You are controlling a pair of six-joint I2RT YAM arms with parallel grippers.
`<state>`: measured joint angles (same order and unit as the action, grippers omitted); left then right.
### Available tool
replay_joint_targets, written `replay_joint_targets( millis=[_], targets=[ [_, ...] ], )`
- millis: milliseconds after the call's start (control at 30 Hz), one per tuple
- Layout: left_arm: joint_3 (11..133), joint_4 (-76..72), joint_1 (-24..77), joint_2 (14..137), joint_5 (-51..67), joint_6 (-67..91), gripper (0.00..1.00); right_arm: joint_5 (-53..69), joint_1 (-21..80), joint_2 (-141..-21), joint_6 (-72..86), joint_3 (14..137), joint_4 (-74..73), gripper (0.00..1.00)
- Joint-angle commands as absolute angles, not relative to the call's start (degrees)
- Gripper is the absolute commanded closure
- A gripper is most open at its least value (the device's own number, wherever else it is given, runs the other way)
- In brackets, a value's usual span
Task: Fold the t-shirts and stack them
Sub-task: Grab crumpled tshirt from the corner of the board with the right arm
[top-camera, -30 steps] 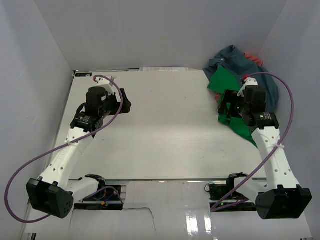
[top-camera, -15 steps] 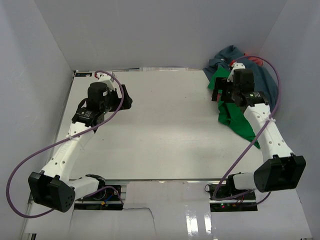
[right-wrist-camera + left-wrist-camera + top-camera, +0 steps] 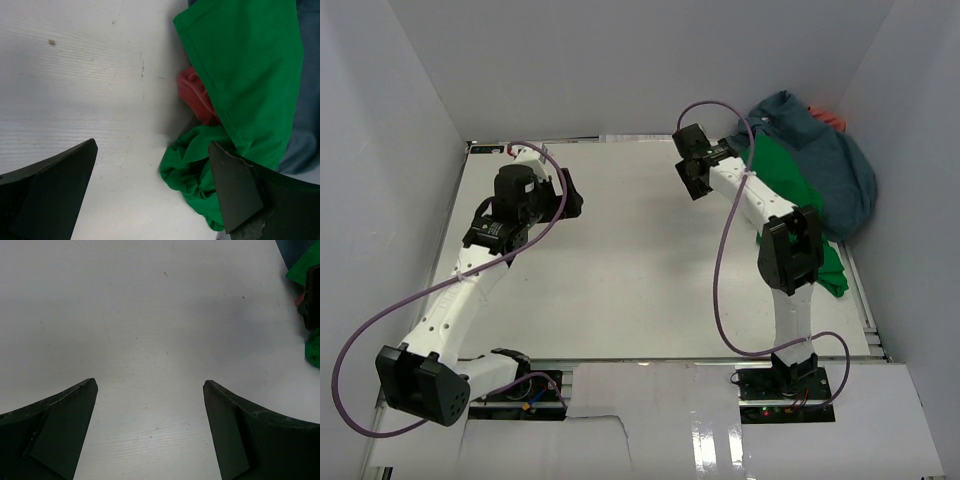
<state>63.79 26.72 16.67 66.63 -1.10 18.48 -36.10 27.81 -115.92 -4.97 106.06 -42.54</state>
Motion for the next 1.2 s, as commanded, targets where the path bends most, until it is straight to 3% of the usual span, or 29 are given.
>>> replay_joint_targets(
  millis=[0,167,367,400,433,767,1167],
  targets=[
    [63.7,26.0,16.6,64.1,-2.1,18.1,0.02,-49.5,28.6,-120.4,-8.4,111.3,-47.0,0.02],
    [62.9,26.0,16.6,62.8,-2.3,17.9,0.02,-63.9,29.2,-127.1,-8.6,111.1,-46.3,0.03],
    [62.1,26.3,16.7,61.4,-2.3,18.0,0.02,-71.4,28.8,-130.7,-9.1,111.8,-44.1,0.02],
    [62.0,26.3,16.6,61.3,-2.4,18.0,0.02,-72.9,28.8,-131.0,-11.0,111.8,-43.1,0.10],
    [62.0,26.3,16.6,61.2,-2.4,17.9,0.02,-74.9,28.4,-131.3,-12.4,111.6,-39.8,0.10],
    [61.6,26.5,16.6,60.8,-2.7,17.8,0.02,-77.1,24.8,-133.0,-31.5,108.7,-14.3,0.10],
    [62.6,26.5,16.6,63.7,-2.5,18.1,0.02,-76.3,23.5,-133.8,-34.3,105.2,-10.2,0.10]
  ],
)
